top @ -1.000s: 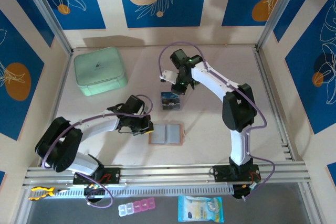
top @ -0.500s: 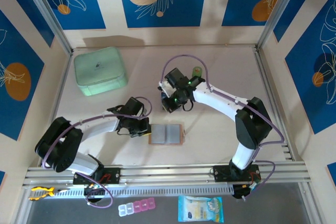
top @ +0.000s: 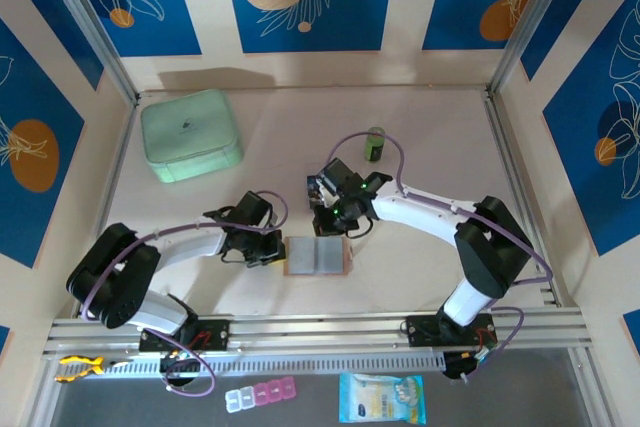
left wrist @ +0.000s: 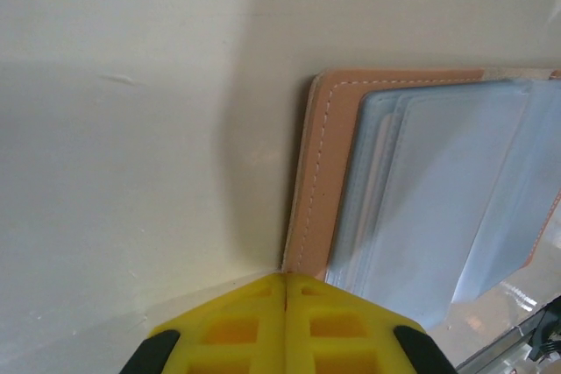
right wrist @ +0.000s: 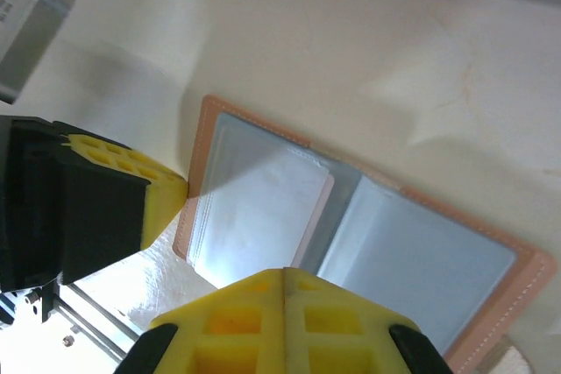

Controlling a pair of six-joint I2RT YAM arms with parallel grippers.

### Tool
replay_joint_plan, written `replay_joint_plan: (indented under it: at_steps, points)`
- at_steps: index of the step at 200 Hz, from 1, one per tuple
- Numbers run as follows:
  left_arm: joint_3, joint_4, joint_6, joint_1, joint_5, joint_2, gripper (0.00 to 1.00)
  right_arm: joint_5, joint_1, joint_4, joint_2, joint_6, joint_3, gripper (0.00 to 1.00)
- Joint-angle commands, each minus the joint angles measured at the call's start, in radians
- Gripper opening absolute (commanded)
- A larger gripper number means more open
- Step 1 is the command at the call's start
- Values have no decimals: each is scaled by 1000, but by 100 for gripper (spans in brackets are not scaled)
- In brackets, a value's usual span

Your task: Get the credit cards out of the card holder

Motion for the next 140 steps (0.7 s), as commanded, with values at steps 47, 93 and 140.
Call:
replay_joint_plan:
  at_steps: [47, 93, 140]
  points:
    - [-11, 31, -27, 4, 26, -26, 0, -139, 47, 129, 21, 123, -54, 3]
    - [8, 31, -30, 5, 32, -30, 0, -145, 73, 147, 61, 154, -48, 8]
    - [2, 85, -28, 3, 66, 21, 0, -142, 84, 160, 84, 176, -56, 15]
